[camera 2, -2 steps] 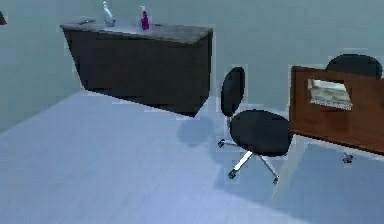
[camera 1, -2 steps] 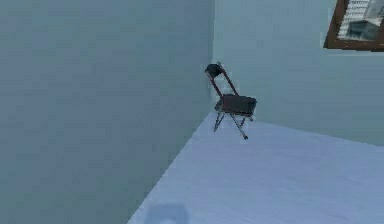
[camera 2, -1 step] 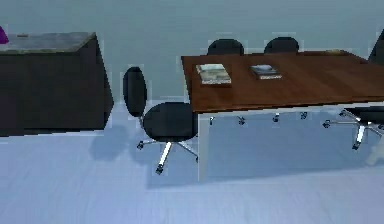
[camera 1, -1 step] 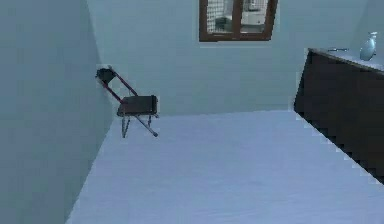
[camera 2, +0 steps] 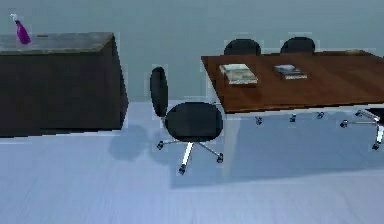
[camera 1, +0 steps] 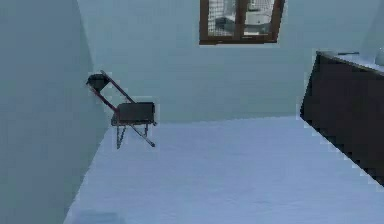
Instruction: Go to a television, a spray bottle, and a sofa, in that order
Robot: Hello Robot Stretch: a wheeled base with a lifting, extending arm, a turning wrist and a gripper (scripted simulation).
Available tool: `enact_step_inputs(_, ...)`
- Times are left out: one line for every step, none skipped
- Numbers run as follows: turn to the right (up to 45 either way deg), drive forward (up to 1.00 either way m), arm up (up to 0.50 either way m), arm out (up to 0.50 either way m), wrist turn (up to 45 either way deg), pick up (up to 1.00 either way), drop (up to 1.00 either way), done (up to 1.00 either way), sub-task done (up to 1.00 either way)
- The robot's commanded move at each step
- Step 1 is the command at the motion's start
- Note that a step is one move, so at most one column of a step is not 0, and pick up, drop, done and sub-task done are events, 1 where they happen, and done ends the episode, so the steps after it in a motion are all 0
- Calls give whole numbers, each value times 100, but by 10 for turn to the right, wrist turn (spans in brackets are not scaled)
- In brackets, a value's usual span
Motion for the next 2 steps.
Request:
enact_step_inputs(450, 0, 0, 0, 0, 0, 0, 0, 0)
enact_step_inputs(90, 0, 0, 0, 0, 0, 0, 0, 0)
